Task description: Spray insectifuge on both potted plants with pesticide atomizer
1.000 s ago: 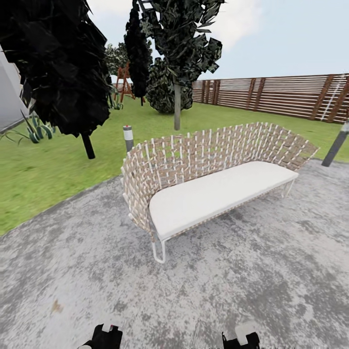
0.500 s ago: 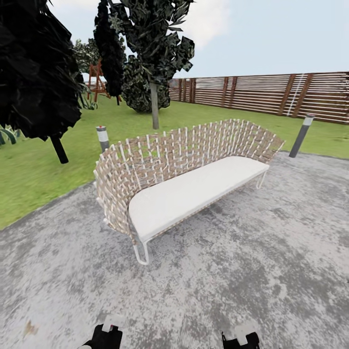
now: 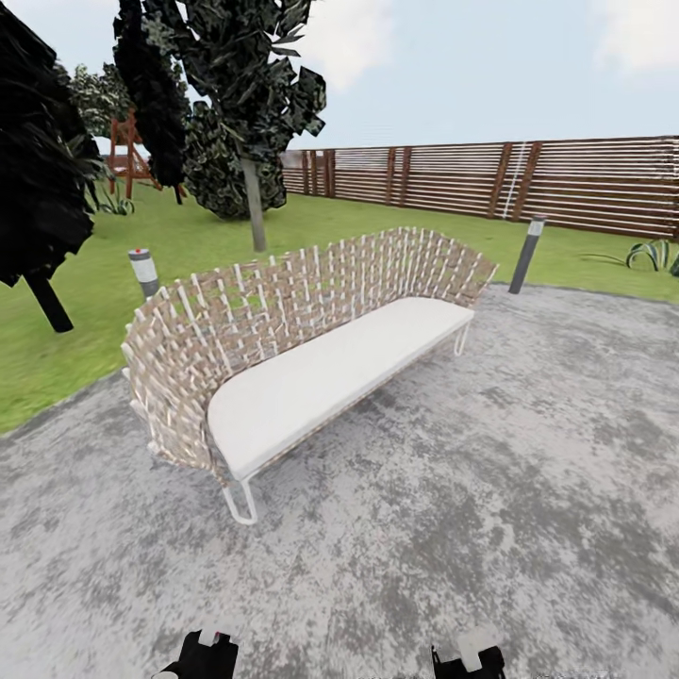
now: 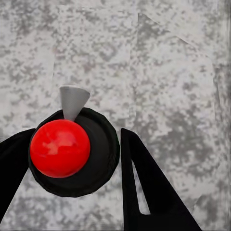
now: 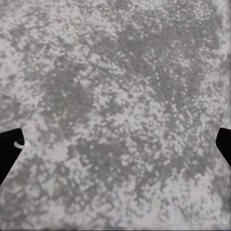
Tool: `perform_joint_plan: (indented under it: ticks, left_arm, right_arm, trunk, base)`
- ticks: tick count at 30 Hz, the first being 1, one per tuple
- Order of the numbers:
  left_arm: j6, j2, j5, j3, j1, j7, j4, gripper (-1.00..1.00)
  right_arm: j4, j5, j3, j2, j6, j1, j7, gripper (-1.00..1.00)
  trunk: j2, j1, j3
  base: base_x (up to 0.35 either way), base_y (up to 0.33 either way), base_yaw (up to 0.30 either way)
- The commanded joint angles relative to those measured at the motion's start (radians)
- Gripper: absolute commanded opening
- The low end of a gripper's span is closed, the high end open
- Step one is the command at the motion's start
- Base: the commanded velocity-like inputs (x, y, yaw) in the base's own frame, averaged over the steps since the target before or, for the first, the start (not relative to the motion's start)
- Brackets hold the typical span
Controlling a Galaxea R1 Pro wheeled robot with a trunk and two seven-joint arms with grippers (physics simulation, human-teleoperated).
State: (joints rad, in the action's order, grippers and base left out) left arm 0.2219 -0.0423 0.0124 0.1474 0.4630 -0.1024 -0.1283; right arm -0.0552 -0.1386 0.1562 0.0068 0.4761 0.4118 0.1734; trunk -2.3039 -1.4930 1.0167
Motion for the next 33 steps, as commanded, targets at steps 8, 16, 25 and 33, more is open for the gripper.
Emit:
perform_joint_plan:
  ticks: [8,16,25,33]
  left_arm:
    - [0.004,-0.001,0.001,0.004,0.0,0.0,0.0,-1.0]
    - [0.004,-0.001,0.001,0.004,0.0,0.0,0.0,-1.0]
    - [0.004,-0.001,0.0,0.004,0.0,0.0,0.0,-1.0]
    - [0.004,-0.001,0.0,0.004,0.0,0.0,0.001,-1.0]
  right_arm:
    - [0.002,-0.01,0.003,0.001,0.0,0.001,0.011,1.0]
    - [0.002,-0.01,0.003,0.0,0.0,0.001,0.01,1.0]
    - [0.002,-0.011,0.003,0.0,0.0,0.001,0.01,1.0]
    - [0.002,-0.01,0.003,0.0,0.0,0.001,0.011,1.0]
  trunk:
    - [0.056,0.031,-0.021]
    - [0.112,0.062,-0.046]
    - [0.14,0.077,-0.065]
    - [0.14,0.077,-0.073]
  base:
    - [0.0,0.0,-0.29]
    - [0.0,0.0,-0.296]
    - [0.0,0.0,-0.285]
    - [0.0,0.0,-0.255]
